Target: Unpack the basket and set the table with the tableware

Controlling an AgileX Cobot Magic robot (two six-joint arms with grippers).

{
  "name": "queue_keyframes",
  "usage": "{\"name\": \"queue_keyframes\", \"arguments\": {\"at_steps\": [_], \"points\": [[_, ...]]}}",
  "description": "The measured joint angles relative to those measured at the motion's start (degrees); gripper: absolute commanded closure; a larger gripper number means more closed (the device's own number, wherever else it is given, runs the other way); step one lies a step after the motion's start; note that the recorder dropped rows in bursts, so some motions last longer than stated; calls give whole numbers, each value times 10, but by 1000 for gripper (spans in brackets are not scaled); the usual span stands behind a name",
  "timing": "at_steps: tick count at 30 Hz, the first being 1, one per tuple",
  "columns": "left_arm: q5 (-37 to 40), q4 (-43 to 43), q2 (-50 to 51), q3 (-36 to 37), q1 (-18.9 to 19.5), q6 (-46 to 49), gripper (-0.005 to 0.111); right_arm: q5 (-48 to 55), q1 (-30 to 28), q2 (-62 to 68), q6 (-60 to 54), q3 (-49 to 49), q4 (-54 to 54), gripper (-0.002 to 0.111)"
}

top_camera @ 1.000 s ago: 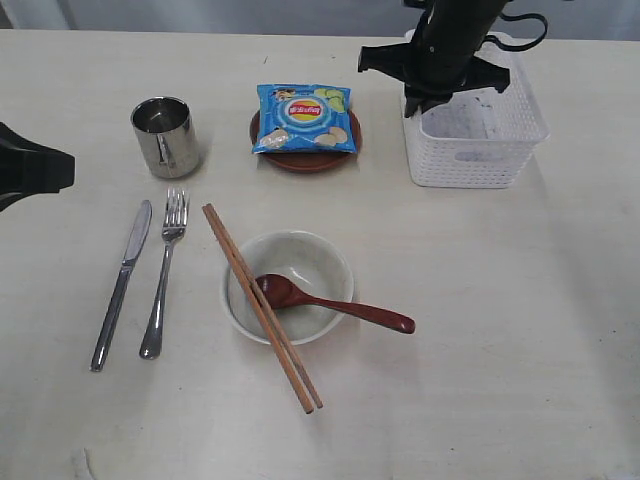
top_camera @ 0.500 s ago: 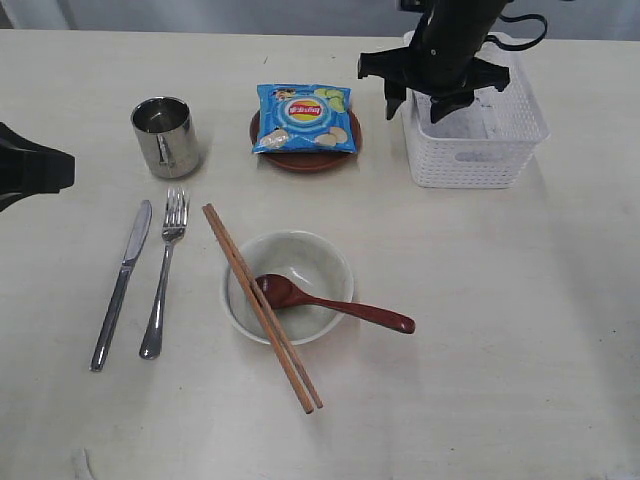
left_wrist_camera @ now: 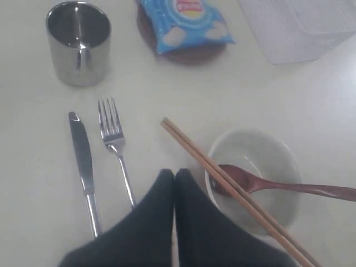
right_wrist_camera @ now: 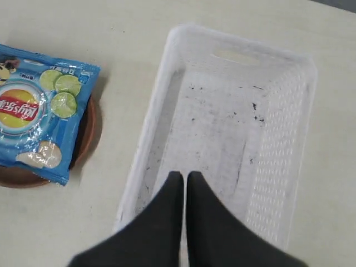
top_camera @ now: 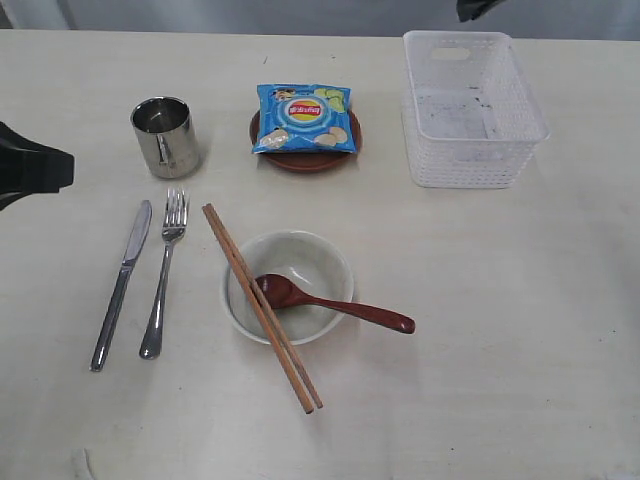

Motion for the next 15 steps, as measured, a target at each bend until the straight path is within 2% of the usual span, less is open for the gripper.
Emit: {"name": "queue_keyframes", "arguments": {"at_steps": [3, 6, 12, 15], "points": [[-1, 6, 0, 0, 0, 1, 107, -29, 0, -48, 2, 50, 0, 108], [-6, 15, 0, 0, 0, 1, 107, -132, 0, -124, 8, 154, 10, 108], [-16, 18, 0, 0, 0, 1, 107, -491, 22, -324, -33, 451, 48, 108], [-26, 19, -2, 0, 0, 1, 107, -642, 50, -418, -70, 538, 48, 108]]}}
